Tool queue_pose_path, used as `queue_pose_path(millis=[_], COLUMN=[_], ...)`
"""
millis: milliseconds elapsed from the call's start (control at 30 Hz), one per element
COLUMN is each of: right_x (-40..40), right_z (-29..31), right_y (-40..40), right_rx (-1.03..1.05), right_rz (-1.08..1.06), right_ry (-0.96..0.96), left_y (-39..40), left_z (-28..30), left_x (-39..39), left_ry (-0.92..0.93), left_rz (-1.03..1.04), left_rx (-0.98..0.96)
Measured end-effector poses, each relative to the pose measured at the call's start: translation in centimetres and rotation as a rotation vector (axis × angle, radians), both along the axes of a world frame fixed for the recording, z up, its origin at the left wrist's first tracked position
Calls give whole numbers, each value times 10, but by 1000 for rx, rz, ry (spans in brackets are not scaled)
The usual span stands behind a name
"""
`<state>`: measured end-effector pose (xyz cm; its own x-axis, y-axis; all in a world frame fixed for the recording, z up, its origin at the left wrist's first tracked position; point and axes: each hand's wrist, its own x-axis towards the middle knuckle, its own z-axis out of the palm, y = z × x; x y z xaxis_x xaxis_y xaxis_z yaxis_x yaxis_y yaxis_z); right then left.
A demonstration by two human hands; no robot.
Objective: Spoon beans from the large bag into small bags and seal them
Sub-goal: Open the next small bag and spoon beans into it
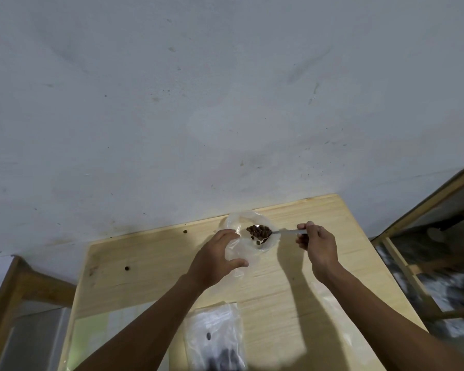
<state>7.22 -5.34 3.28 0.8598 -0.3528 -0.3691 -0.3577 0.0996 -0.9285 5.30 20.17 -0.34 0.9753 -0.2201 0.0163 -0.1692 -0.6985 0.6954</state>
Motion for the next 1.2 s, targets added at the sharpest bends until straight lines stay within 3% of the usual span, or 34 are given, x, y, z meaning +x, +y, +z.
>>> queue_pose_path(millis=[333, 633, 933, 1200], right_x=[6, 6, 3, 4], right_z=[31, 31, 39, 42], right_y=[-4, -3, 8, 12], right_rx=[-88, -63, -171, -174], right_rz=[59, 34, 248, 276], right_ry=[-76, -56, -277, -323], left_y=[-8, -9, -12, -10], left_z=[8, 13, 22, 25], left_x=[5, 5, 9, 7], left_ry=[192, 237, 257, 258], left_rz=[183, 243, 257, 264], left_rx=[-129, -144, -131, -176])
